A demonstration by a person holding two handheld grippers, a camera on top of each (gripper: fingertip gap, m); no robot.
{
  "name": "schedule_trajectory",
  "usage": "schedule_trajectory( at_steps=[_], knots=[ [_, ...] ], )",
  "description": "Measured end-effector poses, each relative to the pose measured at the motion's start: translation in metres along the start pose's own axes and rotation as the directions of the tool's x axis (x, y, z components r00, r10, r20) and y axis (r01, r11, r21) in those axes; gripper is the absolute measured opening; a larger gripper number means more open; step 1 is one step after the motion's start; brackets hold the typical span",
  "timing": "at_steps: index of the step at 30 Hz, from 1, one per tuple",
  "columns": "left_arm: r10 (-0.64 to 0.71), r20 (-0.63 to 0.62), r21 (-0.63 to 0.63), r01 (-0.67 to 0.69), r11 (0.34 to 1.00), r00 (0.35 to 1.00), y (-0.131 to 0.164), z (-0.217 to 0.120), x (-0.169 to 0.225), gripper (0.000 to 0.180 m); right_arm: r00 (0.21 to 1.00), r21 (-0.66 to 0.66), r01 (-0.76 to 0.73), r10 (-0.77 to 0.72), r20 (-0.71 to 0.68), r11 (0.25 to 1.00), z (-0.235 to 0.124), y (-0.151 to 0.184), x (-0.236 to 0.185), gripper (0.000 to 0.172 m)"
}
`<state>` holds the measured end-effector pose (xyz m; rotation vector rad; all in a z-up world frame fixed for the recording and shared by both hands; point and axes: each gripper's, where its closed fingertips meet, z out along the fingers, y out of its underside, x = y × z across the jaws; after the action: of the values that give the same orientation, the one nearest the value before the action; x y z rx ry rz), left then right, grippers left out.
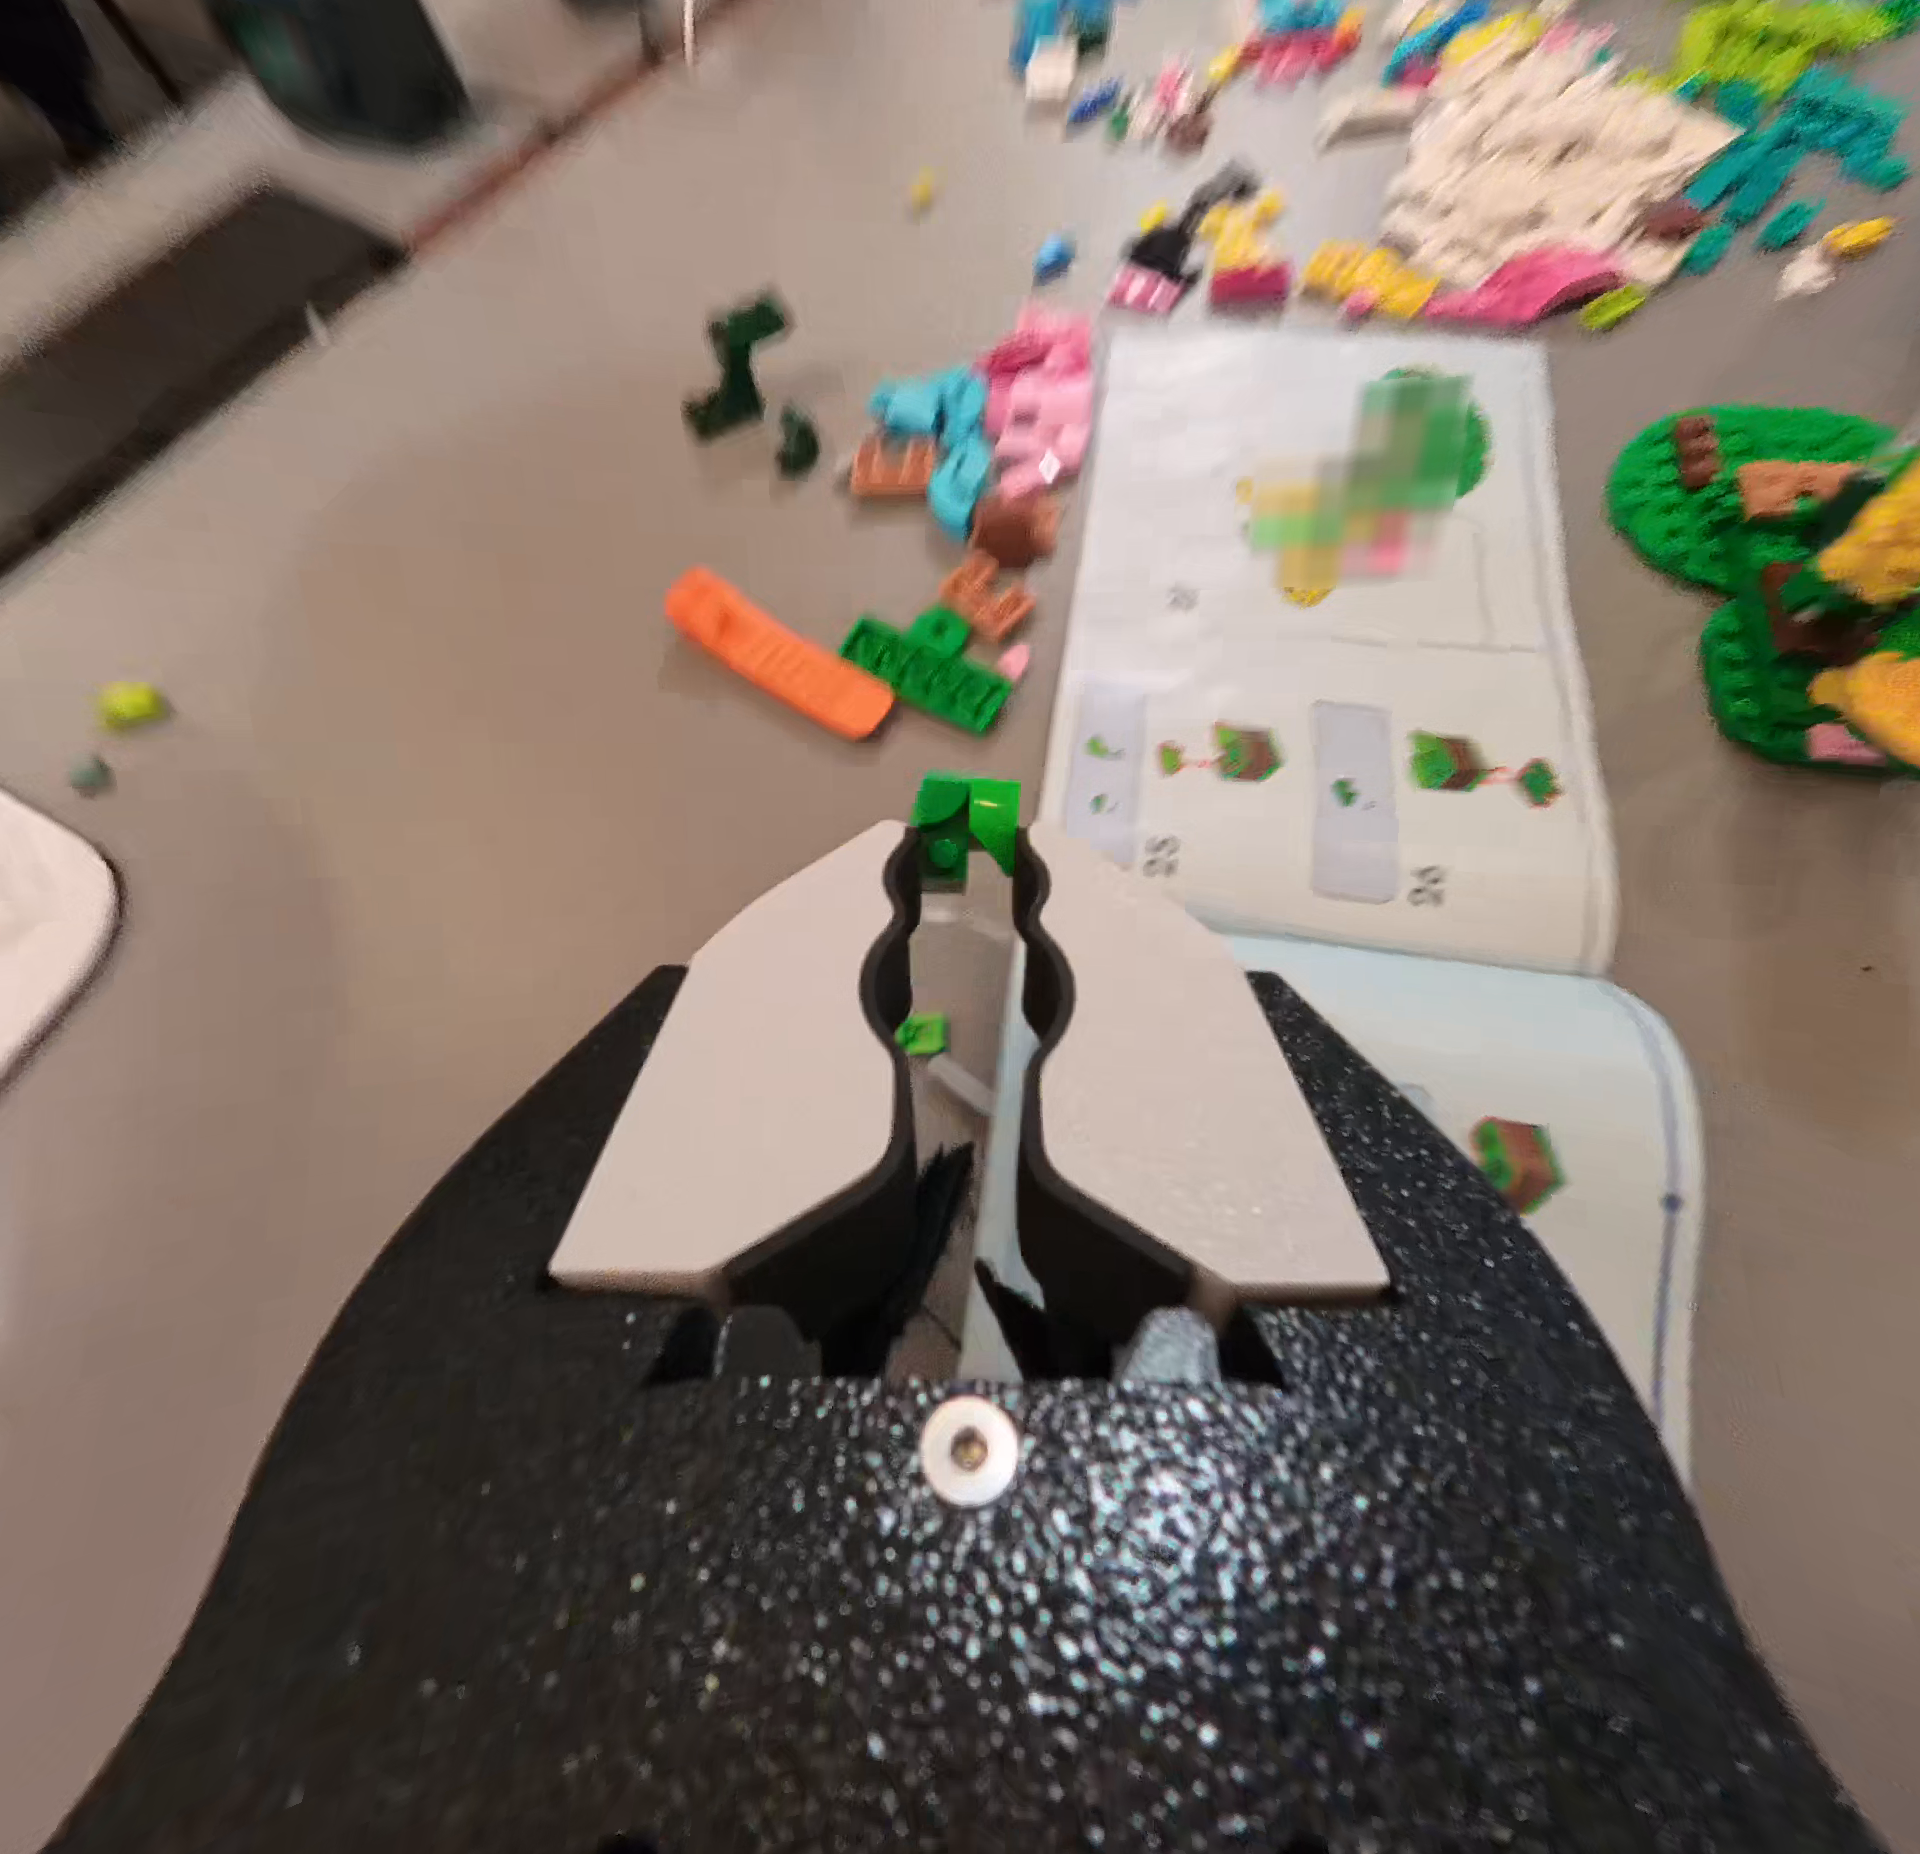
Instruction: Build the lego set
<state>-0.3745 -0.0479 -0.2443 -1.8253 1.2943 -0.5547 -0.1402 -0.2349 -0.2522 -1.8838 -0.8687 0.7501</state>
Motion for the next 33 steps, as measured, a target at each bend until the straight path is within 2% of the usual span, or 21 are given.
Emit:
schedule_trajectory(
  at_steps=[1, 3, 5, 8, 10, 13, 16, 18, 20, 25, 27, 29, 31, 33],
  knots=[
    [0.055, 0.010, 0.070, -0.055, 0.996, 0.998, -0.011, -0.006, 0.012, 0.016, 1.000, 0.001, 0.000, 0.000, 0.000, 1.000, 0.000, 0.000, 0.000, 0.036],
    [0.118, 0.009, 0.212, -0.117, 0.970, 0.993, -0.031, -0.019, 0.040, 0.016, 1.000, 0.001, 0.000, 0.000, -0.002, 1.000, 0.000, 0.000, 0.000, 0.036],
    [0.132, -0.054, 0.358, -0.104, 0.928, 0.990, -0.049, -0.033, 0.068, 0.016, 1.000, -0.003, -0.001, 0.001, 0.000, 1.000, 0.001, 0.000, 0.000, 0.036],
    [0.107, -0.209, 0.555, 0.028, 0.832, 0.972, -0.073, -0.060, 0.098, 0.016, 1.000, -0.011, 0.001, -0.001, -0.001, 1.000, 0.001, 0.001, 0.000, 0.036],
    [0.103, -0.364, 0.672, 0.185, 0.717, 0.925, -0.090, -0.083, 0.113, 0.016, 1.000, -0.012, 0.008, -0.008, -0.005, 1.000, 0.001, 0.001, 0.000, 0.036],
    [0.103, -0.497, 0.729, 0.351, 0.587, 0.861, -0.100, -0.099, 0.120, 0.016, 1.000, -0.015, 0.011, -0.011, -0.008, 1.000, 0.002, 0.002, 0.000, 0.036],
    [0.114, -0.610, 0.728, 0.497, 0.473, 0.784, -0.106, -0.112, 0.119, 0.015, 1.000, -0.013, 0.010, -0.011, -0.011, 1.000, 0.001, 0.001, 0.000, 0.036],
    [0.122, -0.662, 0.706, 0.560, 0.433, 0.740, -0.107, -0.117, 0.117, 0.016, 1.000, -0.011, 0.009, -0.009, -0.011, 1.000, 0.001, 0.001, 0.000, 0.036],
    [0.124, -0.682, 0.697, 0.590, 0.407, 0.721, -0.107, -0.121, 0.113, 0.016, 1.000, -0.012, 0.008, -0.008, -0.010, 1.000, 0.001, 0.001, 0.000, 0.036],
    [0.087, -0.661, 0.706, 0.578, 0.410, 0.746, -0.104, -0.123, 0.107, 0.016, 1.000, -0.016, 0.006, -0.006, -0.006, 1.000, 0.002, 0.002, 0.000, 0.036],
    [0.049, -0.617, 0.717, 0.535, 0.446, 0.786, -0.102, -0.120, 0.107, 0.016, 1.000, -0.011, 0.005, -0.005, -0.009, 1.000, 0.001, 0.001, 0.000, 0.036],
    [0.000, -0.532, 0.725, 0.456, 0.515, 0.847, -0.097, -0.112, 0.108, 0.016, 1.000, -0.005, 0.003, -0.003, -0.010, 1.000, 0.000, 0.001, 0.000, 0.036],
    [-0.041, -0.403, 0.705, 0.339, 0.623, 0.914, -0.087, -0.098, 0.109, 0.016, 1.000, -0.002, 0.000, 0.000, -0.010, 1.000, 0.000, 0.000, 0.001, 0.036],
    [-0.034, -0.300, 0.640, 0.228, 0.734, 0.953, -0.074, -0.083, 0.117, 0.016, 1.000, -0.002, -0.001, 0.001, -0.011, 1.000, -0.001, 0.000, 0.001, 0.036]
  ],
)
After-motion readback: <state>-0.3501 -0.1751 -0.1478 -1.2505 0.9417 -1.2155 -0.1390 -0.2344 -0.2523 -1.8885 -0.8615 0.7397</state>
